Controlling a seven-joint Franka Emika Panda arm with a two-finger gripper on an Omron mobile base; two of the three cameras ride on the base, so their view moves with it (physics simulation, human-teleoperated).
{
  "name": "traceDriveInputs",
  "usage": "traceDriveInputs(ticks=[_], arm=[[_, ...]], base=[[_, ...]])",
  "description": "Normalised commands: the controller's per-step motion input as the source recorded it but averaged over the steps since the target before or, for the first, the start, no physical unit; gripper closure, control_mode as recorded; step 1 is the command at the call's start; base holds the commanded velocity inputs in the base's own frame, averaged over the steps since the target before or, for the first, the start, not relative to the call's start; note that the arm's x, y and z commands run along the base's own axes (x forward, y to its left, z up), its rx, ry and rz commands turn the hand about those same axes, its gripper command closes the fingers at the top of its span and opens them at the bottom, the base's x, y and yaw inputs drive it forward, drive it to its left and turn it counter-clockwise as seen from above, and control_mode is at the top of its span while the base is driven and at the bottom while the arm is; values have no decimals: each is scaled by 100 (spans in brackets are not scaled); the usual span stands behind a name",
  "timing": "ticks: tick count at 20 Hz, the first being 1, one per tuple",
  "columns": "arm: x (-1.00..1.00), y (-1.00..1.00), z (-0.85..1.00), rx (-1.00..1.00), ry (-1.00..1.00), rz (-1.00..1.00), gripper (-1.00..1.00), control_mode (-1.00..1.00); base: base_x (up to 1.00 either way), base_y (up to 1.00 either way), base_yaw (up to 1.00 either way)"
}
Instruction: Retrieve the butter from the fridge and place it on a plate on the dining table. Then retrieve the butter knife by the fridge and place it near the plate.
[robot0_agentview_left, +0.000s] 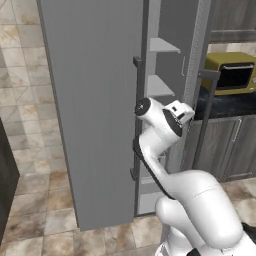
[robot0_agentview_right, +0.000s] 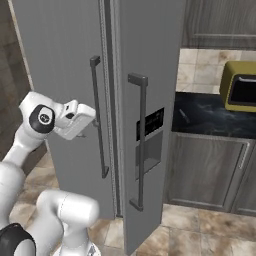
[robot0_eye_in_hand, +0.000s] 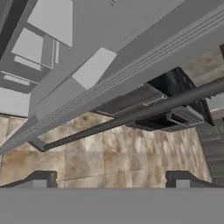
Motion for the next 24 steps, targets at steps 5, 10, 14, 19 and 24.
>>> traceDriveInputs(ticks=[5,10,14,19,24], arm=[[65,24,-10,-11,4,7,-100,-100],[63,0,-16,-1,0,14,-100,-100],[51,-1,-14,0,0,13,-100,-100],[21,-9,-13,-9,4,3,-100,-100],[0,-51,-7,-10,5,0,-100,-100]], base=[[0,0,0],[0,0,0],[0,0,0],[0,0,0],[0,0,0]])
